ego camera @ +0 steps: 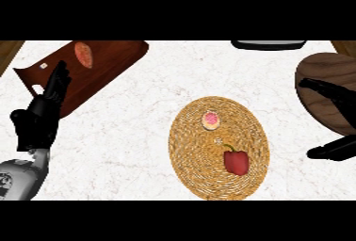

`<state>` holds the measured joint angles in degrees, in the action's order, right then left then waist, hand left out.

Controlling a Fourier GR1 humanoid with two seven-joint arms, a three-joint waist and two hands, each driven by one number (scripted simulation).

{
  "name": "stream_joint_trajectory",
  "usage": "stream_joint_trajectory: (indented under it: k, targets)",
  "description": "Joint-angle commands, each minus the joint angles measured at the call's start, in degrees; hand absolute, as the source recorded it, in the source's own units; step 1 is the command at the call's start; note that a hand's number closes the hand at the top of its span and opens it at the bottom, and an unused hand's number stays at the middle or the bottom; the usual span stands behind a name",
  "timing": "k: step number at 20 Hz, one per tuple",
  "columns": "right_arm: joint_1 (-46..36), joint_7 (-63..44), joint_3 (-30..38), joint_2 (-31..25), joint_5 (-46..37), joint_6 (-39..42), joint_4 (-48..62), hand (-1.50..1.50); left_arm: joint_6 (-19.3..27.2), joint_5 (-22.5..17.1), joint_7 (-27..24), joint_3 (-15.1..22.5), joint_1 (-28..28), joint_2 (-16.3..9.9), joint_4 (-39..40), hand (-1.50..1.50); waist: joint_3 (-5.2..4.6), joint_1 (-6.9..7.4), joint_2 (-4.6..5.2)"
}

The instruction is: Pick the bell pepper from the placemat and place it in the bowl

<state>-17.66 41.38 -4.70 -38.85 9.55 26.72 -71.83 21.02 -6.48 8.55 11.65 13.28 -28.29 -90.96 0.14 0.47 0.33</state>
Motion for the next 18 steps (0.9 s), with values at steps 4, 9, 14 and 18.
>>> stream_joint_trajectory:
  k: [4,9,14,18]
  targets:
    - [-2.3,-4.05,-7.22,-4.8,-12.78,-1.74,-10.18,-1.5,0.56,1.55,0.82,-0.25,2.34,2.09,3.2,0.0,-0.2,-0.85,-0.38]
    - [-3.82,-10.6,-11.13,-6.38,-19.33,-0.61,-15.12,-1.5,0.39,2.14,0.52,-0.46,-0.6,2.55,0.49,0.0,-0.18,-0.34,-0.46]
    - [-1.7,-18.9,-15.66,-3.28,-22.37,2.05,-24.22,-1.5,-2.06,1.79,-0.14,-2.46,-0.95,2.2,0.71,0.0,-0.18,-0.64,-0.49]
    - [-5.9,-20.99,-16.58,-1.24,-25.83,6.32,-22.76,-1.5,-2.37,3.64,-0.29,-3.1,0.35,3.62,2.0,0.0,-0.16,-0.19,-0.34]
